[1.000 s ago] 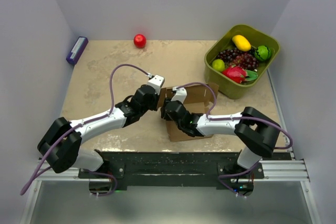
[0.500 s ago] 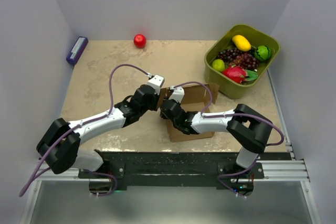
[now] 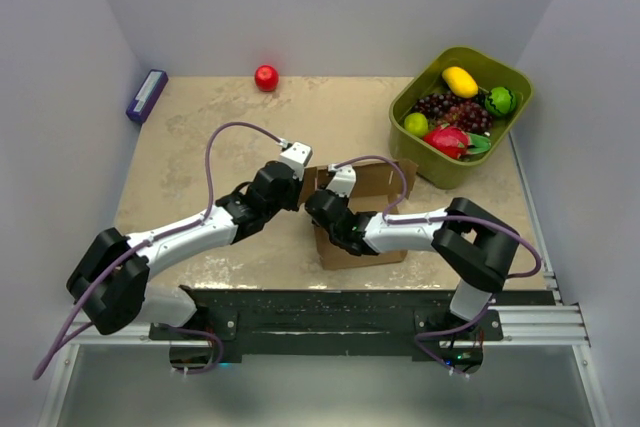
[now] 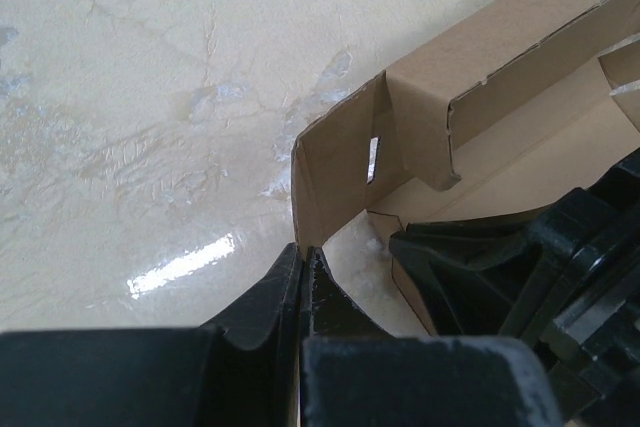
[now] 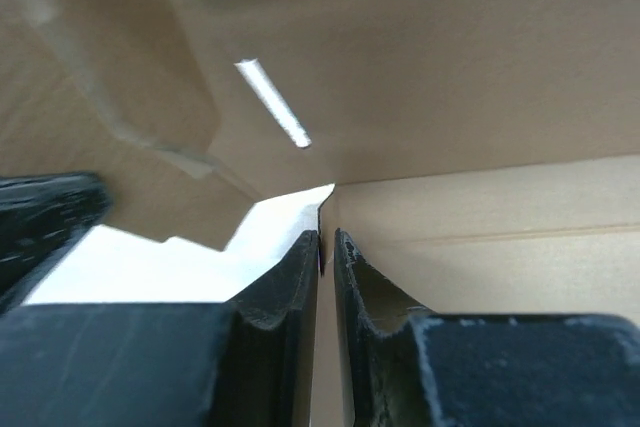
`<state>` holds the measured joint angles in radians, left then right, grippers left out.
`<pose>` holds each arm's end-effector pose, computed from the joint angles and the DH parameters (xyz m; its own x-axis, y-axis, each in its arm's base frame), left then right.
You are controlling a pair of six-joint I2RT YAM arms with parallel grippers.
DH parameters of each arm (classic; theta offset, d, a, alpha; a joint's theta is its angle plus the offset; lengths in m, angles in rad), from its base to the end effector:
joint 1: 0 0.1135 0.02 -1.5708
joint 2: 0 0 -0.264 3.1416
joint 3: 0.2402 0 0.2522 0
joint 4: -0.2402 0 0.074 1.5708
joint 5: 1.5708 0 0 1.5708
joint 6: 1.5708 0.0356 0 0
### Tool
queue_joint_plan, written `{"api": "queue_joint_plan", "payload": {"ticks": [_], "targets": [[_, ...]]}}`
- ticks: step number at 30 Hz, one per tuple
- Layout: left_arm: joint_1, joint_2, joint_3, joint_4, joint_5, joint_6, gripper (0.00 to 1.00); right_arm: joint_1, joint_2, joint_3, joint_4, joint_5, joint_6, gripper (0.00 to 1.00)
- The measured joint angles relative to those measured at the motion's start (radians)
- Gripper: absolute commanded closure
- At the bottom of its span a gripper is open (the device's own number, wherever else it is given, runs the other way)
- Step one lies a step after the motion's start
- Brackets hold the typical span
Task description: Fold the paper box
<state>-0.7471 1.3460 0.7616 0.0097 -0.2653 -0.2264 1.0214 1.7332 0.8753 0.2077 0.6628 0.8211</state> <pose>0.2187 -0.1899 0.2269 -0.4996 0.1675 -0.8499 0.3922 0.9186 -0.0495 0.2012 0.2866 0.1662 -0.5202 0.2552 -0.8150 -0.0525 0.9430 0.3287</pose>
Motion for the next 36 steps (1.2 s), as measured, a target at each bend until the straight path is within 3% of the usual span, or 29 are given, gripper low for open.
{"api": "queue_joint_plan", "payload": {"ticks": [14,24,36], "targets": [[0.0,-0.01,-0.001,-0.004,0.027,0.008,1.0,-0.052,-0.001,-0.029,-0.026,-0.004,0.036,0.85],[0.0,-0.016,-0.002,0.003,0.057,0.029,1.0,-0.068,0.052,-0.028,-0.05,0.016,0.038,0.61],[0.0,-0.021,-0.003,0.01,0.08,0.036,1.0,-0.068,0.069,0.001,-0.072,0.035,0.034,0.5]]}}
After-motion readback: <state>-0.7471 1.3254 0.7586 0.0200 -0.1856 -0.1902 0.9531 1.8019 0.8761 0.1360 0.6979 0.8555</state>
